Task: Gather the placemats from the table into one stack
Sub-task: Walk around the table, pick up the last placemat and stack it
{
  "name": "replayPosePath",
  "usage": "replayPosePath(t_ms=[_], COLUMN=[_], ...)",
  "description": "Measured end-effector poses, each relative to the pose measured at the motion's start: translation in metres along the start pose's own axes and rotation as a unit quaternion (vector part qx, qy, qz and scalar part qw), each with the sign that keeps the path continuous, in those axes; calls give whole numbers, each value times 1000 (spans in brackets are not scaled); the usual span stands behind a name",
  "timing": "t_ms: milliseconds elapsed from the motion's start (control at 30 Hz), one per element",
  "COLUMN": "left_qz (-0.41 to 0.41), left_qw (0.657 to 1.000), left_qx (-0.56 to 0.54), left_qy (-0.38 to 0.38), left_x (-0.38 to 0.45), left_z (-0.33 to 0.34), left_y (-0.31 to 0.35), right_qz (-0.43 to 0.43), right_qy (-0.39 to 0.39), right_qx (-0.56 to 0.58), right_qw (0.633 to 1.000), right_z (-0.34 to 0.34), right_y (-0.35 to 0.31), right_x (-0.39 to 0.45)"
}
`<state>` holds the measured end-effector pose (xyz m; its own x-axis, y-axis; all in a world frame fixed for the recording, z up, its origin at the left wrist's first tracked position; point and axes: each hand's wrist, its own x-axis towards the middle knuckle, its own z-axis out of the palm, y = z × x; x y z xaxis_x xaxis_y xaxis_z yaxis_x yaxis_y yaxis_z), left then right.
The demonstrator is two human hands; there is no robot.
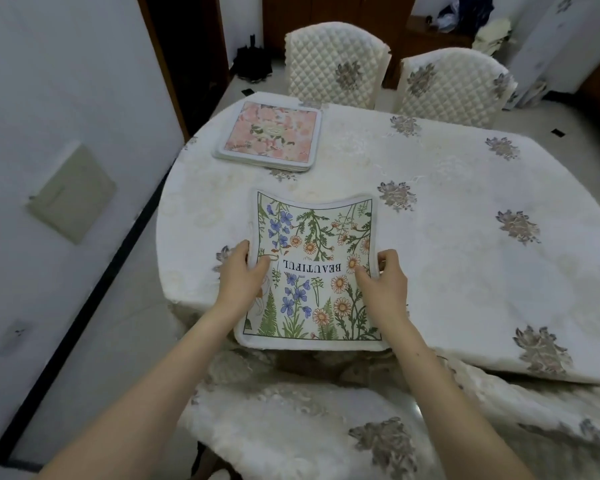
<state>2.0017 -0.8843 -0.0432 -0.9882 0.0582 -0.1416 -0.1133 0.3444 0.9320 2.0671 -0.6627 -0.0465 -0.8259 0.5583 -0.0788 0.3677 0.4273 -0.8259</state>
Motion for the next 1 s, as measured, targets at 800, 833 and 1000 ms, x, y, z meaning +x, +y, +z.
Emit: replayPosePath(t_ms=[800,833,1000], left_qz=[-41,-40,-36], left_qw=[998,999,999], left_qx=[-36,-36,-37], left_qy=[5,6,5], left_x=[40,41,56], left_z=[-156,-155,-167], left_y=[-44,-43,-38], right_qz=[-9,-12,-6], right_qy=[-11,-11,-11], right_qx=[45,45,44], right_qw=[999,999,999], right_z=[130,129,136], right_y=[-94,-95,-108], right_x=[-44,-43,-38])
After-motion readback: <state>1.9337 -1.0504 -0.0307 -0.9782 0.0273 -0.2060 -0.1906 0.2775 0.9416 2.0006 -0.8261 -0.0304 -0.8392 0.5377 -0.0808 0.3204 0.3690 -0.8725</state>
